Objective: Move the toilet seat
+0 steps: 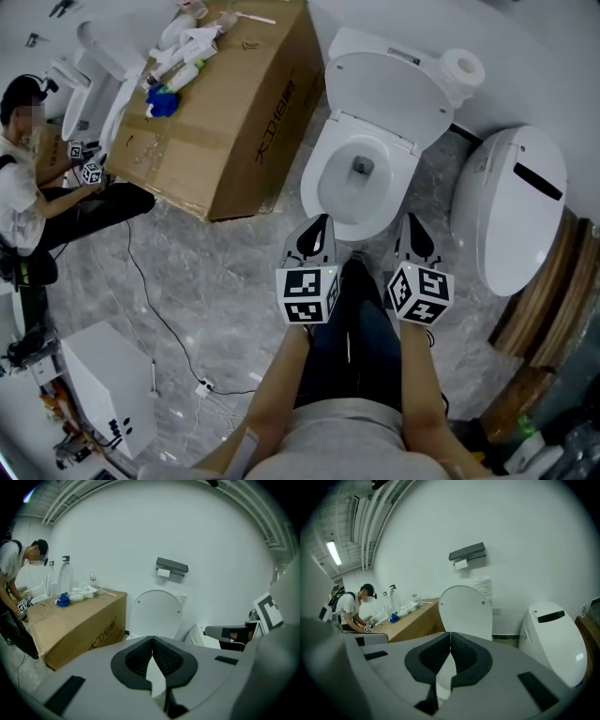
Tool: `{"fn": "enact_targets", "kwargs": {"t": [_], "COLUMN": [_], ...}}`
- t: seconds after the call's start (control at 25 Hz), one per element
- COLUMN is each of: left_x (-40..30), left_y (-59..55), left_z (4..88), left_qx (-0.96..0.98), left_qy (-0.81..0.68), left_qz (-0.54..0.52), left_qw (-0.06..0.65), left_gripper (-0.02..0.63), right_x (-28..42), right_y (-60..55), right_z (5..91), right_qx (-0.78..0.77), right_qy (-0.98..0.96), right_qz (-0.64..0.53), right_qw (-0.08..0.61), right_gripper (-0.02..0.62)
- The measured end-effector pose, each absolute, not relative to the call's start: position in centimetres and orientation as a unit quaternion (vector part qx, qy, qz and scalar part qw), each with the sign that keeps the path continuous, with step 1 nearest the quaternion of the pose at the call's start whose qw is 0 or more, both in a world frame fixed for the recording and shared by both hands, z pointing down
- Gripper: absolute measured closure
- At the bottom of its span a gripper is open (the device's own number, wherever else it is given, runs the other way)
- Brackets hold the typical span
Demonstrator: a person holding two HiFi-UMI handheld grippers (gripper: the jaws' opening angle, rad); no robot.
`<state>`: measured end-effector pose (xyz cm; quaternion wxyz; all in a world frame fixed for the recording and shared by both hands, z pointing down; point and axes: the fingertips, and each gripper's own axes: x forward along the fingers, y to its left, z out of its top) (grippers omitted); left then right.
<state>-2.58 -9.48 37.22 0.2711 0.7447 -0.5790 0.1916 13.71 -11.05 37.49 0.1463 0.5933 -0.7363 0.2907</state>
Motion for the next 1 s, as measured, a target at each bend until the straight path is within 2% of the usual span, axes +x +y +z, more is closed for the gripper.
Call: {"fn": "enact_targets", "kwargs": {"t": [0.52,1.0], "left_x": [-2.1,-5.8], "left_y": [-10.1,-13.1], "left_z": [39.9,44.1], "left_qx": [0.738,0.718], "left_qy": [-0.57,-0.573], "left_qz": [0.192,0.193], "left_qw": [0.306,0.344], "left_gripper": [0.591,0.591], "right_x": [13.1,11.1], "right_y": [-11.9,-12.8], "right_z": [40.3,45.8], "right_qx": [0.581,0.586], "right_qy": [-0.734,-0.711], "right_qz": [0.318,0.348], "right_qw": [0.153,0.176], "right_gripper": [0.58,0.58]}}
